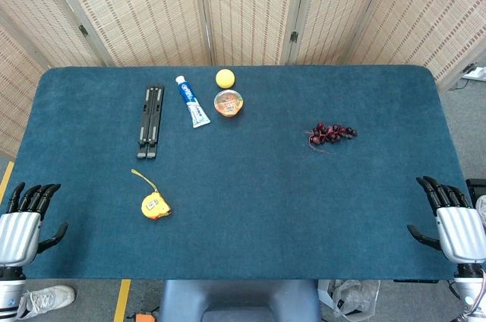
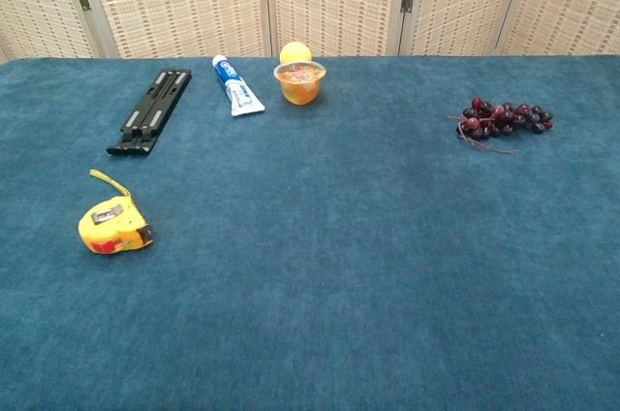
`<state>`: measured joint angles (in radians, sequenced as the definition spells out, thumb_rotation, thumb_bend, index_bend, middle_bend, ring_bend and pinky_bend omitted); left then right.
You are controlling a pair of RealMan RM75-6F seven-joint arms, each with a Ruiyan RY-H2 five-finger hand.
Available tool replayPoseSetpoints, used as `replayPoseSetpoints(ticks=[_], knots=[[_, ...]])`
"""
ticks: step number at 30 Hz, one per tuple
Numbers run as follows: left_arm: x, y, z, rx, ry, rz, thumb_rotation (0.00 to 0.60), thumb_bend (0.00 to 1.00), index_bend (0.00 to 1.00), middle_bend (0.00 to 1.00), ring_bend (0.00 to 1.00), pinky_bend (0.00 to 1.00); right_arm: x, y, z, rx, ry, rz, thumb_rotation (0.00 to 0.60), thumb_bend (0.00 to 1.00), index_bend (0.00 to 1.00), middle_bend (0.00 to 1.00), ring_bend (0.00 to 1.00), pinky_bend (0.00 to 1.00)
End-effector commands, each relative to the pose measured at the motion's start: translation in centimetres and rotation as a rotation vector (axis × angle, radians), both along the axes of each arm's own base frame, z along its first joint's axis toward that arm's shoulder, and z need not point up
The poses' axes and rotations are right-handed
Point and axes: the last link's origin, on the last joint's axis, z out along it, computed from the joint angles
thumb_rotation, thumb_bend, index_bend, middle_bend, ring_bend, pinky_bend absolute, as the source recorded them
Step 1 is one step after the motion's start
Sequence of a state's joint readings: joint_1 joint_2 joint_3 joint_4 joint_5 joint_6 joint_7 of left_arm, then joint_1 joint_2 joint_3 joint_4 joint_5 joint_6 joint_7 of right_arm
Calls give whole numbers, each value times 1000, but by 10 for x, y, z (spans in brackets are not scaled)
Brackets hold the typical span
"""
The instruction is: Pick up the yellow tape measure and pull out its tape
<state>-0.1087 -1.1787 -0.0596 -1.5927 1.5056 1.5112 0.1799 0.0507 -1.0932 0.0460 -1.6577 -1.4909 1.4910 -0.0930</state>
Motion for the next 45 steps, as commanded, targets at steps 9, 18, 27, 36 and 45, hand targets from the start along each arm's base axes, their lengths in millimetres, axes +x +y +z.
replayPoseSetpoints(ticks=[9, 18, 27, 36, 45], knots=[[3, 4, -2, -7, 5, -21, 600, 335, 175, 203, 159, 47, -1, 6, 7, -6, -18, -5, 600, 231, 99, 150, 180, 154], [8, 12, 0, -24, 11, -50, 600, 335, 175, 203, 159, 46, 1, 7, 14, -27, -12, 7, 600, 231, 99, 149, 180, 154], [22, 43, -6, -116, 33, -151, 600, 336, 175, 203, 159, 47, 5, 4, 20, -37, 0, 32, 600, 231, 99, 149, 179, 154], [49, 74, -27, -308, 92, -273, 600, 340, 174, 190, 159, 47, 5, 4, 21, -38, 5, 30, 600, 231, 99, 150, 180, 154], [72, 98, -54, -476, 176, -352, 600, 392, 171, 185, 158, 47, 4, 5, 22, -41, 6, 25, 600, 231, 99, 149, 181, 154]])
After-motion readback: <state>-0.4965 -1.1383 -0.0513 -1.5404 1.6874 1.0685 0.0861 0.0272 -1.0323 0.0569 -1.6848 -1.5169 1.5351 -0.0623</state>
